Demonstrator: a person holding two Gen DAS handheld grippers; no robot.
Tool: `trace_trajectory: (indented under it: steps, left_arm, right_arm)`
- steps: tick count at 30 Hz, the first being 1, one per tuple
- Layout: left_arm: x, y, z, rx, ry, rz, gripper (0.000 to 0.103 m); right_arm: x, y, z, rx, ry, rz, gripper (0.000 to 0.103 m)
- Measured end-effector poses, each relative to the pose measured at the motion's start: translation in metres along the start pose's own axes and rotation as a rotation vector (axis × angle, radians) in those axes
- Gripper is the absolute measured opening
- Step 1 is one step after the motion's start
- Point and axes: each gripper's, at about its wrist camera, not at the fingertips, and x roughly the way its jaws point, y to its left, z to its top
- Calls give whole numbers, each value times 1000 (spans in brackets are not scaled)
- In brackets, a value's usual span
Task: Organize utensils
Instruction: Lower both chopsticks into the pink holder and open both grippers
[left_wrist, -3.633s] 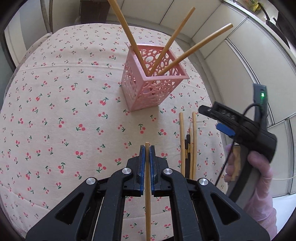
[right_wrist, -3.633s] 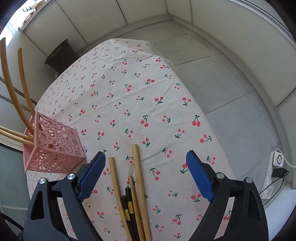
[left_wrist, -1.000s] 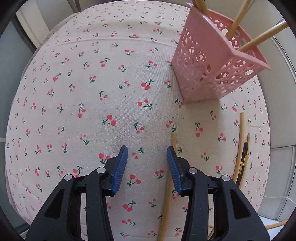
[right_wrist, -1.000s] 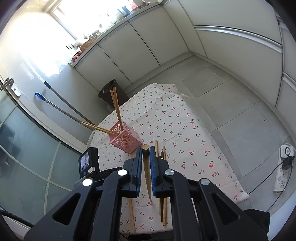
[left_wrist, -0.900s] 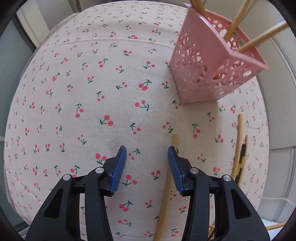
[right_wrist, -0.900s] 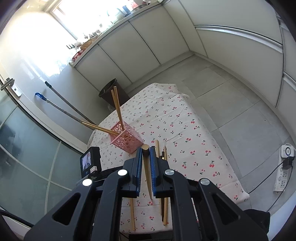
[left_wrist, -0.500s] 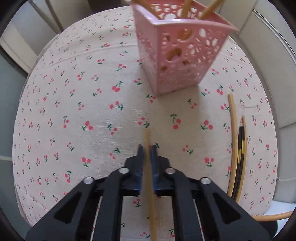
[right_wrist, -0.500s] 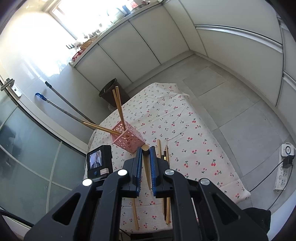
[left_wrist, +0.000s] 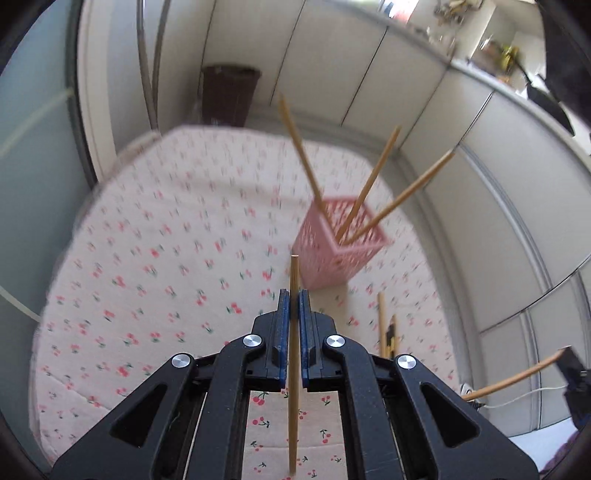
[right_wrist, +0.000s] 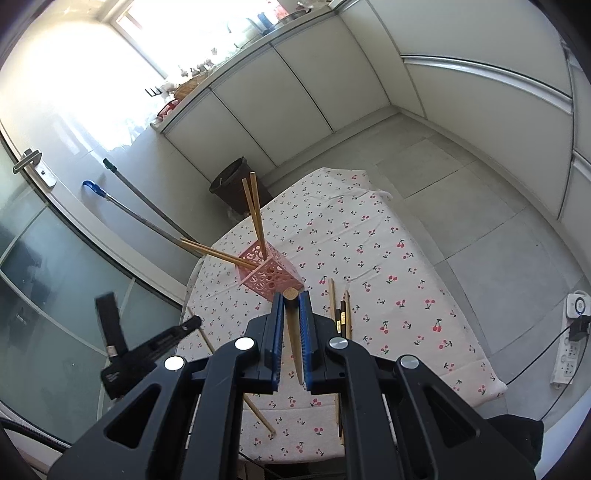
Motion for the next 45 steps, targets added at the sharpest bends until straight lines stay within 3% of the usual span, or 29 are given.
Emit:
trace_trajectory:
  steps: [8, 16, 24, 30, 32, 38, 42, 45]
  left_arm:
    - [-94, -31, 62, 52, -220, -5, 4]
    - [-122, -73, 124, 127, -325, 6, 4]
    - [-83, -87, 139, 143, -283, 18, 4]
    - [-31, -73, 142, 84, -144, 30, 7]
    - [-32, -60, 139, 31, -151, 26, 15]
    - [-67, -26, 122, -97, -278, -18, 34]
    - [-59, 1, 102, -181, -255, -53, 37]
    - [-40, 22, 84, -208, -208, -33, 37]
  right_arm:
    - [2, 0, 6, 9, 8, 11, 9]
    - [-2, 6, 26, 11, -14, 20, 9]
    - [-3, 18, 45, -6, -27, 23, 9]
    - [-5, 33, 69, -30, -54, 26, 9]
    - [-8, 41, 80, -42, -72, 32, 9]
    - [-17, 75, 117, -85, -152, 51, 9]
    - [-15, 104, 141, -114, -195, 61, 9]
    - [-9, 127, 158, -133, -213, 70, 9]
